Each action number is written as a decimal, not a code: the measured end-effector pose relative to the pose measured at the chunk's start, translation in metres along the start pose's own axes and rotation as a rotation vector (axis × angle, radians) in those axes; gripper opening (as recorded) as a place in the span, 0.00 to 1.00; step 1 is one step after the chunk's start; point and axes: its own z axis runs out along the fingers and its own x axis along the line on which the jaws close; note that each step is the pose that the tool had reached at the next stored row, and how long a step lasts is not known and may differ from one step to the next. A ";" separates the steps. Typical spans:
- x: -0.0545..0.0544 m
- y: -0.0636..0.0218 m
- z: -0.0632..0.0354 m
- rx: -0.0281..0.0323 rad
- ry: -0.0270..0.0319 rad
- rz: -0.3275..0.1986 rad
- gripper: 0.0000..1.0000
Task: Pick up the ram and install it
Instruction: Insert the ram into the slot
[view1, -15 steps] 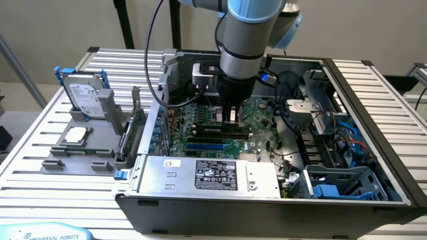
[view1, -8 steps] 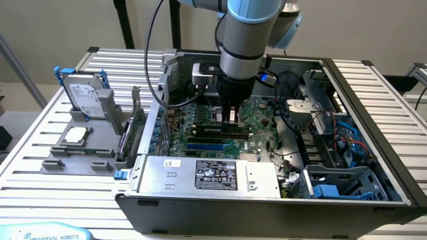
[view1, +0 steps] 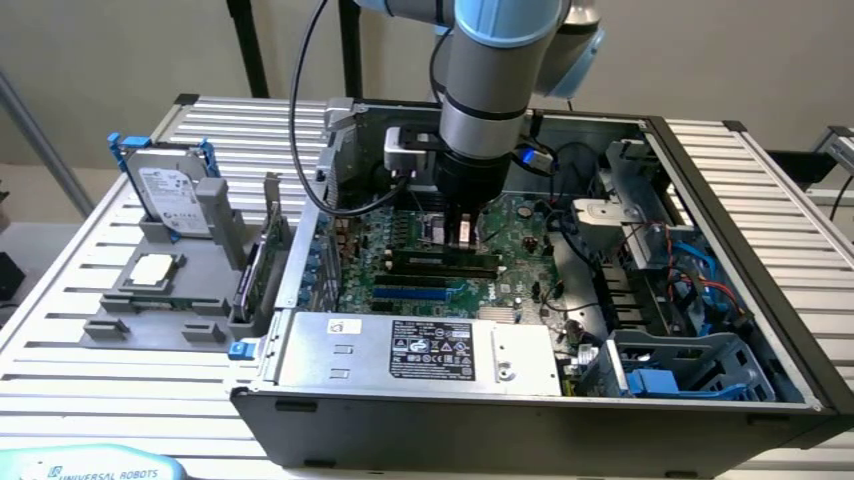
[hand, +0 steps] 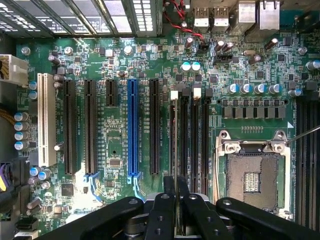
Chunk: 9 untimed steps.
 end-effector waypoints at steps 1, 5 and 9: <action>0.000 0.0000 0.0001 0.0006 0.0003 0.000 0.13; 0.000 0.0007 0.0006 0.0023 0.0007 0.000 0.13; 0.000 0.0016 0.0010 0.0030 0.0008 0.000 0.13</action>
